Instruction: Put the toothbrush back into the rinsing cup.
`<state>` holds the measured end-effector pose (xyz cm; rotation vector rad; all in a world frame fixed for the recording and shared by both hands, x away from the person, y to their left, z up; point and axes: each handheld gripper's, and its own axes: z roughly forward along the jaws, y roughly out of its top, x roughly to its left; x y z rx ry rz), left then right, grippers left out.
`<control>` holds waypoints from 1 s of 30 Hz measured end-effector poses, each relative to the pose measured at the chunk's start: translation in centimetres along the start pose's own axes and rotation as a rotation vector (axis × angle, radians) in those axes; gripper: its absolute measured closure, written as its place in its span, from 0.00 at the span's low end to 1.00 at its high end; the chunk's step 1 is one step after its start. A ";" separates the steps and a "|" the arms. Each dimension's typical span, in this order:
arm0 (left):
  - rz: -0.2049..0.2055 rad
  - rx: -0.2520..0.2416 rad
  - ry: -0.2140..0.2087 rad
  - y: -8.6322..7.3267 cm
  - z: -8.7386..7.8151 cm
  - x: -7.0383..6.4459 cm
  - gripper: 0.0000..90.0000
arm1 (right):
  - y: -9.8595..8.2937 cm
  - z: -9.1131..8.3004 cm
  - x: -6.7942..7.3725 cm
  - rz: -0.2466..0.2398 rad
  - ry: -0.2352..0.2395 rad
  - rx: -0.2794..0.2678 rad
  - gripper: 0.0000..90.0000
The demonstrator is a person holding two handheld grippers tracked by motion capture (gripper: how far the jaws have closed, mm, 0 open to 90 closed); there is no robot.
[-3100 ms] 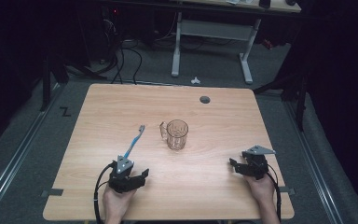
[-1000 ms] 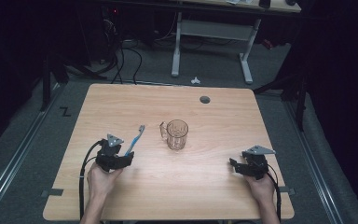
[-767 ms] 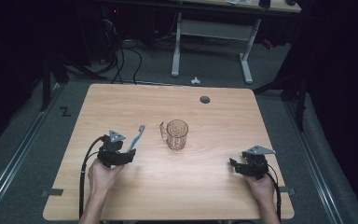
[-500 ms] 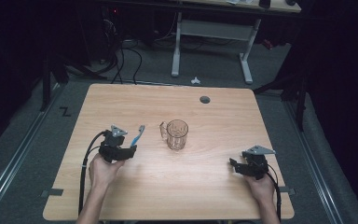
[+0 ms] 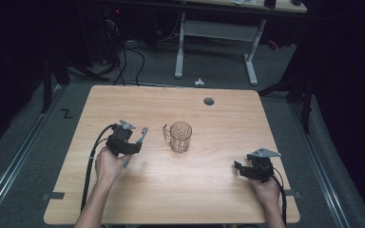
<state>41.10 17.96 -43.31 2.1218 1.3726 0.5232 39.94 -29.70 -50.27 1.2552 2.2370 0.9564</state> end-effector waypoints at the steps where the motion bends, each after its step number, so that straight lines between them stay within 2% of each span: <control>1: 0.002 0.005 -0.006 0.4 0.1 0.0 0.48 | 0.0 0.0 0.0 0.000 0.000 0.000 0.37; 8: 0.013 0.013 0.011 1.4 0.4 0.1 0.49 | 0.0 0.0 0.0 -0.001 0.000 0.000 0.37; 14: 0.031 0.054 0.030 2.1 1.0 0.3 0.50 | 0.0 0.0 0.0 -0.001 0.001 0.000 0.37; 18: 0.029 0.063 0.027 2.5 1.4 0.5 0.51 | 0.0 0.0 0.0 -0.002 0.001 0.000 0.37; 22: 0.046 0.067 0.024 3.0 1.7 0.3 0.52 | 0.0 0.0 0.0 0.001 0.001 -0.002 0.37; 24: 0.060 0.082 0.038 3.3 1.8 0.3 0.53 | 0.0 0.0 0.0 0.002 0.001 -0.002 0.37; 28: 0.059 0.088 0.039 3.9 2.0 0.4 0.54 | 0.0 0.0 0.0 0.000 0.000 -0.001 0.37; 30: 0.056 0.106 0.032 4.2 2.3 0.5 0.54 | 0.0 0.0 0.0 0.000 0.001 -0.001 0.37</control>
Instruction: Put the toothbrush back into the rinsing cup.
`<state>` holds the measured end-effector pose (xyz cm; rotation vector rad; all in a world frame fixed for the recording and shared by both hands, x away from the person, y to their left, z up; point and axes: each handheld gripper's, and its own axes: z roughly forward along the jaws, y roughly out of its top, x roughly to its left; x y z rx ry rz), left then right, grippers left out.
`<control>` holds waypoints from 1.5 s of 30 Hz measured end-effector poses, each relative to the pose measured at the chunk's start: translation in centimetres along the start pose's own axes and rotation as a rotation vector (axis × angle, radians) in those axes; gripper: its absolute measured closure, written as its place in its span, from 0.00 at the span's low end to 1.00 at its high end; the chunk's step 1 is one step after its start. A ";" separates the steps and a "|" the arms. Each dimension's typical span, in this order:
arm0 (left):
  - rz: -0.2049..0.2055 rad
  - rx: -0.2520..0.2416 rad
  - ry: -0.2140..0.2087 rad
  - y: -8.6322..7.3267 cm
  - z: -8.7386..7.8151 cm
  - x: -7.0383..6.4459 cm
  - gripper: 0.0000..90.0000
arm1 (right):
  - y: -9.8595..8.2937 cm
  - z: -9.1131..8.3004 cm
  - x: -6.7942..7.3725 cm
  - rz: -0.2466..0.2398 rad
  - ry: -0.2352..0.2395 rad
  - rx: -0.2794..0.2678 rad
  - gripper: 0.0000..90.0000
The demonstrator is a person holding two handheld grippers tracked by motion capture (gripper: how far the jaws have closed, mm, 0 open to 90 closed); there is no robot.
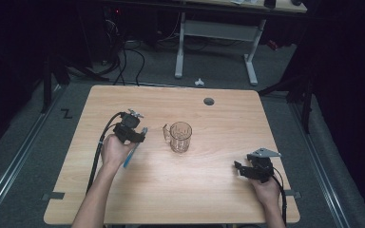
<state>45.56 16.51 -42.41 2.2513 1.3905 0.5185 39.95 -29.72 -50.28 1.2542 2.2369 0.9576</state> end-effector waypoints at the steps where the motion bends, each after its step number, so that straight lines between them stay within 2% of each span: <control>1: 0.002 0.009 0.001 0.1 0.1 0.0 0.54 | 0.0 0.0 0.0 0.001 0.000 -0.001 0.37; 5: 0.009 0.032 -0.005 0.8 0.4 0.1 0.54 | 0.0 0.0 0.0 0.002 0.000 -0.001 0.37; 8: -0.009 0.038 -0.020 0.9 0.8 0.4 0.55 | 0.0 0.0 0.0 0.001 0.000 0.000 0.37; 9: -0.012 0.062 -0.021 0.8 1.2 0.6 0.55 | 0.0 0.0 0.0 0.000 0.000 0.000 0.37; 18: -0.014 0.129 -0.020 0.7 2.5 0.9 0.60 | 0.0 0.0 0.0 0.000 -0.002 0.000 0.37; 25: -0.025 0.185 -0.041 0.7 4.0 1.0 0.62 | 0.0 0.0 0.0 0.000 -0.002 0.000 0.37; 33: -0.038 0.226 -0.060 0.5 5.1 1.1 0.65 | 0.0 0.0 0.0 0.000 -0.002 0.001 0.37; 45: -0.056 0.259 -0.076 0.5 5.7 1.4 0.70 | 0.0 0.0 0.0 0.000 -0.003 0.001 0.37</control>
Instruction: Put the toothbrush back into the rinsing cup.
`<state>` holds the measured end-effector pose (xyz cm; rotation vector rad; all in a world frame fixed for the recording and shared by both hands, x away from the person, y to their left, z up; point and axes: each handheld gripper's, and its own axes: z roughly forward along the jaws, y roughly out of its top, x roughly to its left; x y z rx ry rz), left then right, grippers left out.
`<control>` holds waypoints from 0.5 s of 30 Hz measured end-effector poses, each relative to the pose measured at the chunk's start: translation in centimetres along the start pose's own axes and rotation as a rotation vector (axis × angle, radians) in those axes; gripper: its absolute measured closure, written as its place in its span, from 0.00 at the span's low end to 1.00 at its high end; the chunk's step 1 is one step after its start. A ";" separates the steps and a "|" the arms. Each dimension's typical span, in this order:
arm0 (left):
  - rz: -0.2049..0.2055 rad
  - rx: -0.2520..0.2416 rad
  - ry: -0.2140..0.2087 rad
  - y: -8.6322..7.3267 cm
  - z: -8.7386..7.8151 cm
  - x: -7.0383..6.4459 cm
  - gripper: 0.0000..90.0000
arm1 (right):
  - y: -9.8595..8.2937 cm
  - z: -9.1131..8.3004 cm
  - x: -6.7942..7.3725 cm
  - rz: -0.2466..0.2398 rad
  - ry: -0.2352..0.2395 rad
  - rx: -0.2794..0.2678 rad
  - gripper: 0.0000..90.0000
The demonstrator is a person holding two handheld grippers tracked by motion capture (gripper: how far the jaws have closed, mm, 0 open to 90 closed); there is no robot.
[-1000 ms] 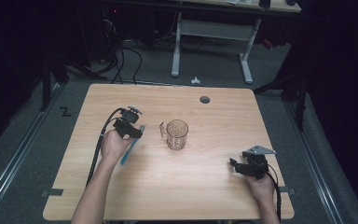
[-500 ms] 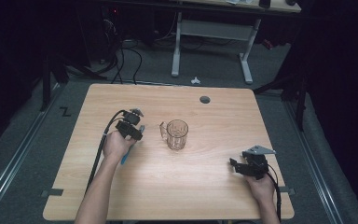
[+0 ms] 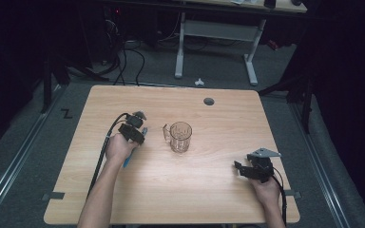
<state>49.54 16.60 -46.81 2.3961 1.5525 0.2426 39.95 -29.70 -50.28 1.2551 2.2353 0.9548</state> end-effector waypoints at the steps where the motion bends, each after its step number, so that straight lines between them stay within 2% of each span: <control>1: -0.004 -0.002 -0.003 0.0 0.0 0.0 0.71 | 0.0 0.0 0.0 0.000 0.000 0.000 0.37; 15: -0.013 0.010 0.000 0.1 -0.1 0.3 0.82 | 0.0 0.0 0.0 0.002 0.001 -0.001 0.37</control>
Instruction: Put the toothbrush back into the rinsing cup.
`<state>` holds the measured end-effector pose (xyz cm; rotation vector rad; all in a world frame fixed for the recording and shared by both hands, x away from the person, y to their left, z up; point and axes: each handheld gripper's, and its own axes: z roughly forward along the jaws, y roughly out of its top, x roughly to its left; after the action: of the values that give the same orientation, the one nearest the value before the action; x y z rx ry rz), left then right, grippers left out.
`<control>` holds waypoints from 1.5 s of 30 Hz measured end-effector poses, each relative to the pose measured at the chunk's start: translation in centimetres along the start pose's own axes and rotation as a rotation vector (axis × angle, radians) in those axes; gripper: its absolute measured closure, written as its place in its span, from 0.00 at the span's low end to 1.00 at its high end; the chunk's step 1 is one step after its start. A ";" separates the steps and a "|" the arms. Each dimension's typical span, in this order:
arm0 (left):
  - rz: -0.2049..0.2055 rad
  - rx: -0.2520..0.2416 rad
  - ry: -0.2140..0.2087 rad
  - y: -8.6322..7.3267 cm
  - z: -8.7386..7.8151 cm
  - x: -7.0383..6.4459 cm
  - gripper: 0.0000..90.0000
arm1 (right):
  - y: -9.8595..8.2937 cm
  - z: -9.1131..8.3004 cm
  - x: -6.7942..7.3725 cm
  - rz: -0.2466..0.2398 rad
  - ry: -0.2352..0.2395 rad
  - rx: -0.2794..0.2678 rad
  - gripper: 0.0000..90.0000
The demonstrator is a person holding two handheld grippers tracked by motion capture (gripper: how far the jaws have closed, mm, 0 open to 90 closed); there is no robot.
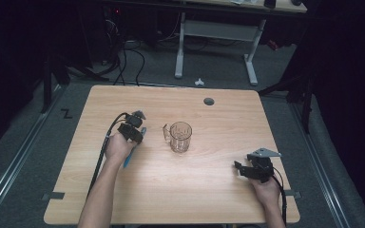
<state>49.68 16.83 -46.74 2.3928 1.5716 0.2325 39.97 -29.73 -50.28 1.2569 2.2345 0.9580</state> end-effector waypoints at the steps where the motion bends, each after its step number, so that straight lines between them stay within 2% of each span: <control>1: -0.001 0.002 0.001 0.0 0.0 0.0 0.83 | 0.0 0.0 0.0 0.001 0.001 0.000 0.37; 7: -0.006 0.001 0.004 0.0 0.0 0.1 0.86 | 0.0 0.0 0.0 0.002 0.002 0.000 0.37; 11: -0.022 0.003 -0.014 0.0 0.0 0.5 0.87 | 0.0 0.0 0.0 0.004 0.003 -0.001 0.37; 25: -0.018 -0.006 -0.028 -0.1 -0.1 0.2 0.88 | 0.0 0.0 0.0 0.004 0.004 0.000 0.37; 34: -0.004 -0.036 -0.047 -0.1 -0.9 -0.2 0.88 | 0.0 0.0 0.0 0.004 0.003 -0.001 0.37; 45: 0.012 -0.094 -0.064 -0.5 -2.7 -0.6 0.88 | 0.0 0.0 0.0 0.002 0.002 0.000 0.37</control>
<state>48.22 16.83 -44.32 2.3152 1.4859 0.2250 39.96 -29.74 -50.28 1.2589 2.2353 0.9606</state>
